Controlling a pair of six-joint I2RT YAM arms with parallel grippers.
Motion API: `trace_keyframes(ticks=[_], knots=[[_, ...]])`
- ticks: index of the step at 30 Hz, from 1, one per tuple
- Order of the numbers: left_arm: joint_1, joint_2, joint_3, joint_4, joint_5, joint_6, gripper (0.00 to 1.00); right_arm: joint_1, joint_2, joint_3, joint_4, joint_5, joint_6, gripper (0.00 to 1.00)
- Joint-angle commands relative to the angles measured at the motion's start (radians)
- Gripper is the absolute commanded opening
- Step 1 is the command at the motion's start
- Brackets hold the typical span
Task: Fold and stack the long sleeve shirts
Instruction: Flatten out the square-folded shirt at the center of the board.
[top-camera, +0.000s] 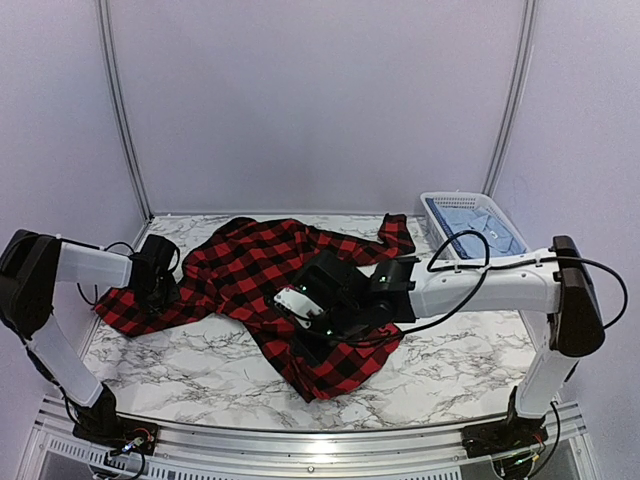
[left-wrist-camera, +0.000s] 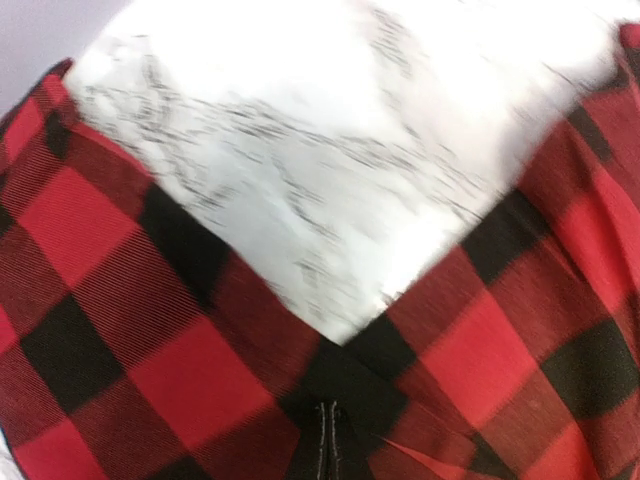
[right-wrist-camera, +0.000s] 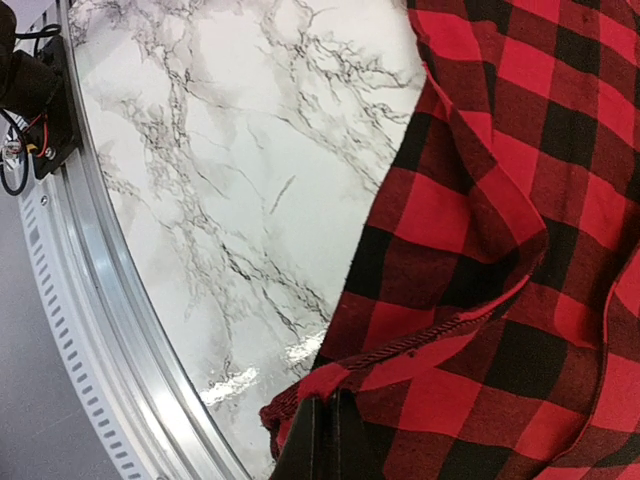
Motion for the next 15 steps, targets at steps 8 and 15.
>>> trace_keyframes(ticks=[8,15], knots=[[0.091,-0.050,0.076,-0.073,0.065,0.056,0.30,0.076,0.057,0.058,0.001,-0.062,-0.051,0.00],[0.081,0.054,0.175,-0.178,-0.085,0.032,0.43,0.076,0.056,0.033,0.034,-0.048,-0.049,0.00]])
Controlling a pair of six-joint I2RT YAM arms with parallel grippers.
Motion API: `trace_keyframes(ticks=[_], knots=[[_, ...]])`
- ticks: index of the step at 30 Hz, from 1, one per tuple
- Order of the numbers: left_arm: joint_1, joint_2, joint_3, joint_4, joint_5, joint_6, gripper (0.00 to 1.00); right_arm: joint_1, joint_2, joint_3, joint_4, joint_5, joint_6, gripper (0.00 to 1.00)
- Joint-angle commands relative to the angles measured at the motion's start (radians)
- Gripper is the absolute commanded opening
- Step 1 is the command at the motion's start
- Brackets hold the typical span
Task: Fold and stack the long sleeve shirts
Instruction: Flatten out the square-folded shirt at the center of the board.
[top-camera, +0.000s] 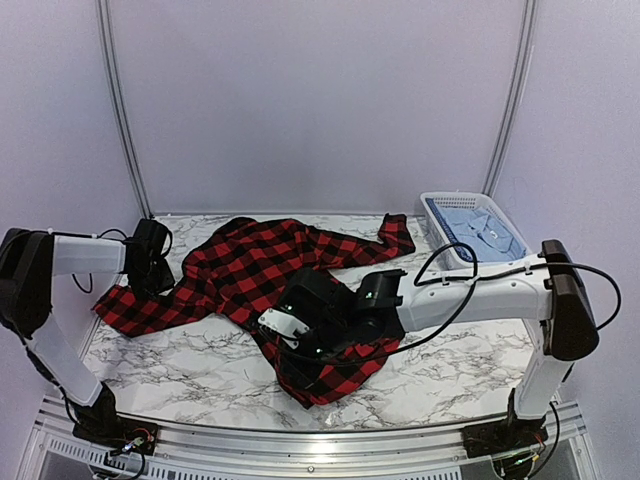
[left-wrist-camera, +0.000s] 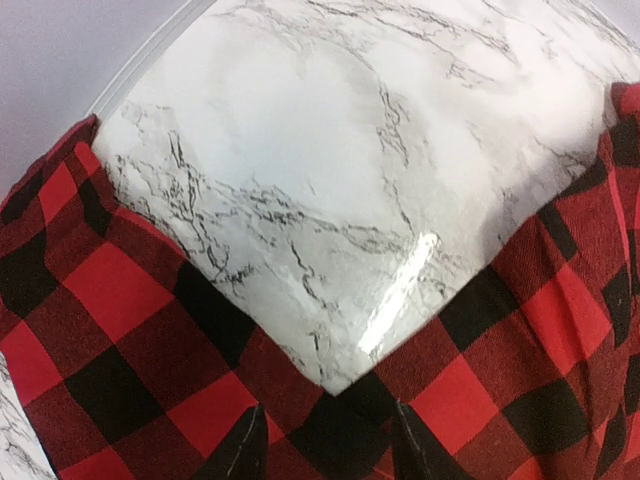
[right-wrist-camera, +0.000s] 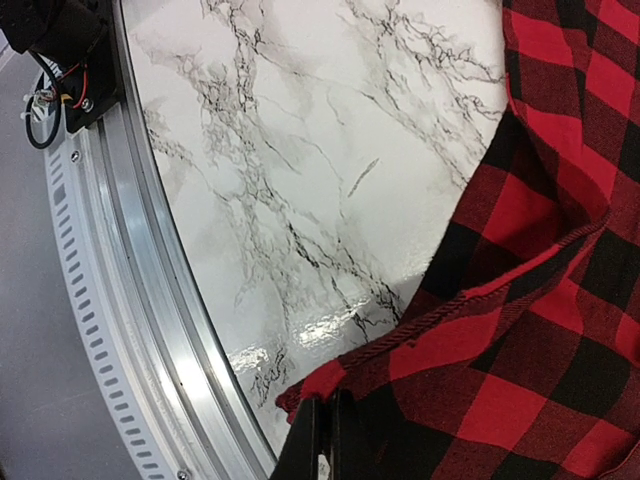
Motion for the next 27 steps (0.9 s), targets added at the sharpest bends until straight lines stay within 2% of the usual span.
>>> trace_keyframes(ticks=[1,6,13,18,19,27], knots=[[0.007,0.089,0.101,-0.111,-0.120,-0.008,0.43,0.003,0.004,-0.004,0.044,0.001,-0.010,0.00],[0.013,0.180,0.137,-0.116,-0.109,-0.040,0.41,0.003,0.011,-0.009,0.059,-0.010,-0.020,0.00],[0.015,0.184,0.110,-0.117,-0.105,-0.086,0.34,0.003,0.012,-0.025,0.077,-0.017,-0.024,0.00],[0.018,0.171,0.113,-0.118,-0.121,-0.085,0.03,0.003,0.012,-0.028,0.083,-0.019,-0.024,0.00],[0.025,0.166,0.125,-0.122,-0.132,-0.072,0.00,0.003,0.010,-0.028,0.083,-0.022,-0.027,0.00],[0.130,0.058,0.333,-0.256,-0.245,0.037,0.00,0.013,-0.029,-0.043,0.087,-0.085,-0.039,0.00]])
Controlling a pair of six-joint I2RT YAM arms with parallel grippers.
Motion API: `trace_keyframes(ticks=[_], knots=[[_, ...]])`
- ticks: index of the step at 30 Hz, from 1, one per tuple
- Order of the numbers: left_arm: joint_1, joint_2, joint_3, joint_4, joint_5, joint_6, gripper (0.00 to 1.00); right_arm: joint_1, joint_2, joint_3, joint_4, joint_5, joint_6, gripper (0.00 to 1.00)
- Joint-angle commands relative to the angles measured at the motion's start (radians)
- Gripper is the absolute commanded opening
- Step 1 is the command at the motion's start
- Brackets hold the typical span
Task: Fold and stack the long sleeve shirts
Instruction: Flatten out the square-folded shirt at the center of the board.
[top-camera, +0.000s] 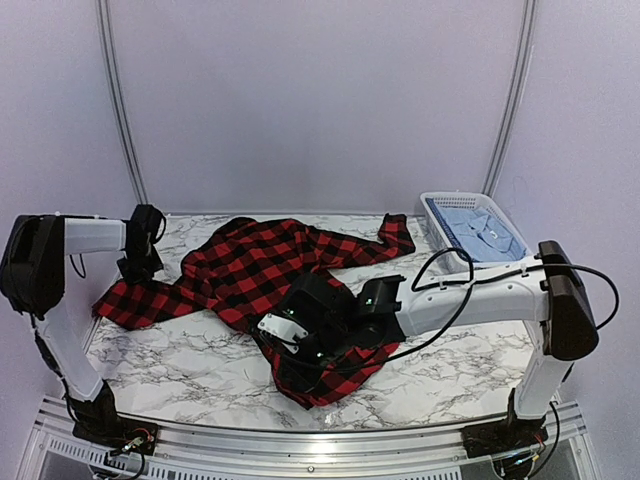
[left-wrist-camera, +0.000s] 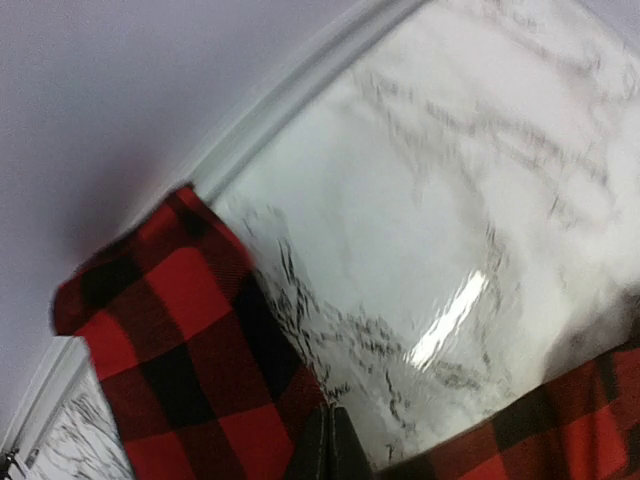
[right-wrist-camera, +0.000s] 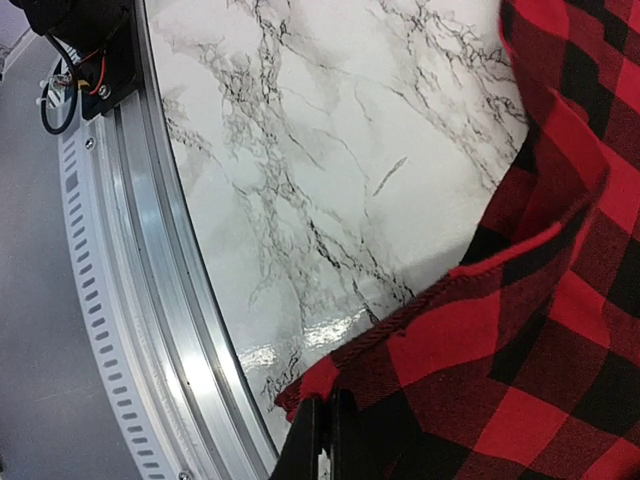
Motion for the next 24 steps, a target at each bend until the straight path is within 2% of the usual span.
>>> trace_keyframes(ticks=[1,6,9,11,13,14,15,16,19,21,24], knots=[[0.059,-0.110,0.130,-0.098,-0.109,0.074,0.00,0.022,-0.026,0.012,0.011,-0.042,-0.022,0.00],[0.131,-0.162,0.195,-0.141,-0.126,0.112,0.00,0.097,0.006,0.082,-0.017,-0.044,-0.037,0.00],[0.145,-0.164,0.214,-0.156,-0.091,0.134,0.00,0.111,0.029,0.092,0.005,-0.078,-0.021,0.01],[0.145,-0.159,0.218,-0.165,-0.070,0.137,0.02,0.111,0.053,0.111,0.001,-0.083,-0.017,0.11],[0.145,-0.161,0.209,-0.165,-0.037,0.135,0.22,0.111,0.075,0.140,-0.018,-0.068,-0.018,0.32],[0.145,-0.166,0.205,-0.163,-0.019,0.133,0.35,0.111,0.084,0.155,-0.030,-0.059,-0.019,0.42],[0.145,-0.173,0.200,-0.162,0.008,0.132,0.47,0.111,0.087,0.165,-0.038,-0.046,-0.017,0.48],[0.143,-0.182,0.200,-0.161,0.032,0.135,0.51,0.111,0.086,0.170,-0.040,-0.033,-0.011,0.53],[0.112,-0.204,0.208,-0.159,0.094,0.152,0.54,0.092,0.059,0.162,-0.049,0.052,0.001,0.61],[0.045,-0.204,0.218,-0.150,0.135,0.165,0.54,0.045,0.023,0.134,-0.052,0.096,0.025,0.61],[-0.065,-0.171,0.223,-0.129,0.170,0.152,0.54,-0.041,-0.017,0.057,-0.047,0.212,0.067,0.55]])
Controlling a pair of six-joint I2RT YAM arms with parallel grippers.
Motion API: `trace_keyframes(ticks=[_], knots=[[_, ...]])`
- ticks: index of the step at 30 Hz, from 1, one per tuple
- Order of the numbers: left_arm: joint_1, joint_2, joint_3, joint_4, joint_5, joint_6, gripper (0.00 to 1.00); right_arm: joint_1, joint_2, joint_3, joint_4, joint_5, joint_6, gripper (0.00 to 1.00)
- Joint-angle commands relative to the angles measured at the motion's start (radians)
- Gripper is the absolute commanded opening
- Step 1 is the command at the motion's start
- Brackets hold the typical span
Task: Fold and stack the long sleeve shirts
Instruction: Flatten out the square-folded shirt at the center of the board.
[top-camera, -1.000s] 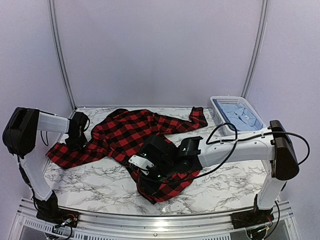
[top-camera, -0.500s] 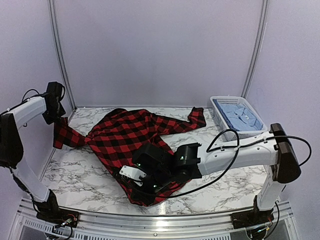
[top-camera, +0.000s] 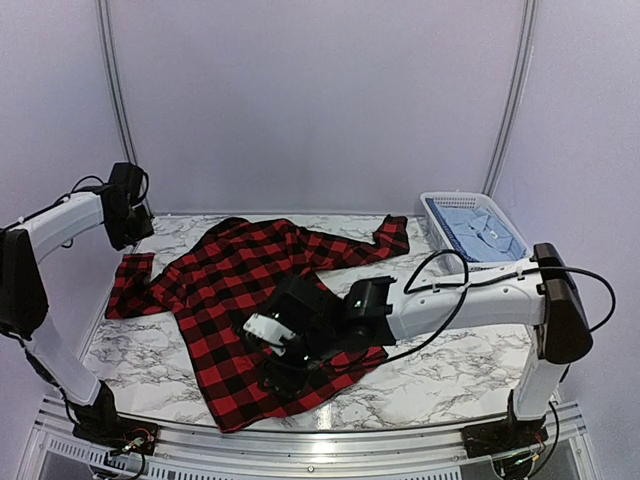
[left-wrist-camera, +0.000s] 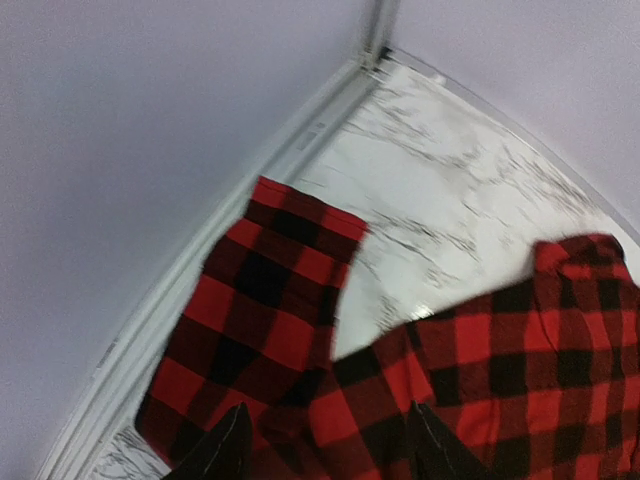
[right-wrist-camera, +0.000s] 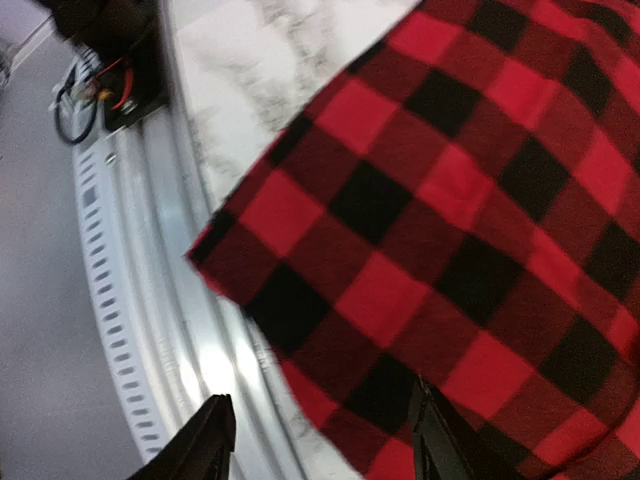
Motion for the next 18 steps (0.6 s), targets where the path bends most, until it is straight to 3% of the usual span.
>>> trace_keyframes(ticks=[1,10,18], knots=[[-0.162,0.010,0.014,0.016,0.109,0.000,0.54,-0.131,-0.085,-0.075,-0.020,0.227,0.071,0.52],[-0.434,0.096,-0.095,0.247,0.232,-0.107,0.53,-0.215,-0.138,-0.292,0.068,0.369,0.112,0.43],[-0.574,0.161,-0.161,0.396,0.290,-0.207,0.53,-0.191,-0.057,-0.284,0.067,0.413,0.144,0.37]])
